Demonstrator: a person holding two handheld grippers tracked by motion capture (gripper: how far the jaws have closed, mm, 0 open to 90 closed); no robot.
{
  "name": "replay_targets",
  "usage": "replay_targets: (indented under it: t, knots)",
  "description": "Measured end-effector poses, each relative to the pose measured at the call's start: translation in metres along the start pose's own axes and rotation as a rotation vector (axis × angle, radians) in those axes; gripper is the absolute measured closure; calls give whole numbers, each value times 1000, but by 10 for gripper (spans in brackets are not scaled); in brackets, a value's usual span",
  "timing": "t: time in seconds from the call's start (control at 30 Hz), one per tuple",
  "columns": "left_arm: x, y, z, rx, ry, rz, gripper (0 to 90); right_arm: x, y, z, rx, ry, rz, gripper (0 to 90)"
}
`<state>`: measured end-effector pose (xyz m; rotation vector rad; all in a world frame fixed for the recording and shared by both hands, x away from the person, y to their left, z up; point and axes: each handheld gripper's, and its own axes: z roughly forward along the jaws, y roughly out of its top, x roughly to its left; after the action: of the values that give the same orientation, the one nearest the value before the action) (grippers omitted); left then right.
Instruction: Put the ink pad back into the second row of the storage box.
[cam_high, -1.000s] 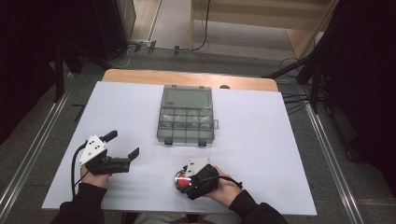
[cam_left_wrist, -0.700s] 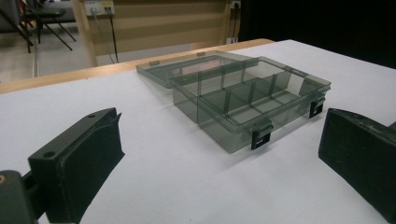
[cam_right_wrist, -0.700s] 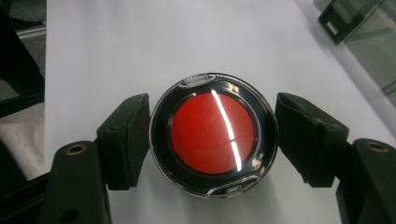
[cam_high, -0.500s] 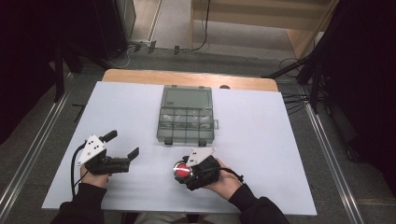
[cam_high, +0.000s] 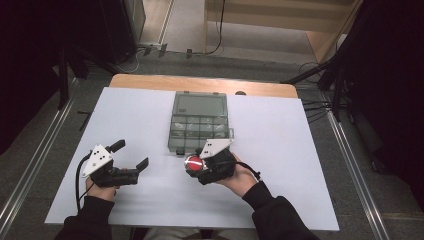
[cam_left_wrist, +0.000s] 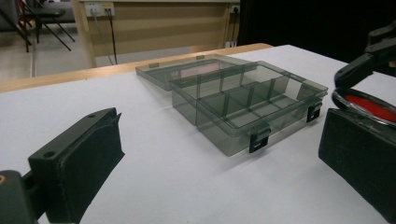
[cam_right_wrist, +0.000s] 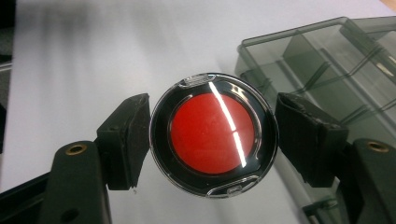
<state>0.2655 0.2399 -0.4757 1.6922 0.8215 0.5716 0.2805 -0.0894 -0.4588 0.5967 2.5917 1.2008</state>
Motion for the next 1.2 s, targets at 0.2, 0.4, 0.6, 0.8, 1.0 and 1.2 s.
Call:
replay_targets:
  t: [0.2, 0.4, 0.6, 0.8, 1.0, 1.2]
  knots:
    - [1, 0, -1, 0, 1, -4, 0, -11, 8, 3, 8, -37, -4, 309]
    - [1, 0, -1, 1, 1, -2, 0, -23, 17, 2, 1, -66, 6, 310]
    - [1, 0, 0, 5, 0, 1, 0, -36, 19, 6, 6, -96, 37, 310]
    - [1, 0, -1, 5, -2, -2, 0, -48, 17, 13, 30, -127, 76, 310]
    - [1, 0, 0, 5, -3, -4, 0, -63, 14, 21, 53, -161, 117, 309]
    - [1, 0, 0, 3, -3, -6, 0, -74, 10, 25, 64, -179, 162, 309]
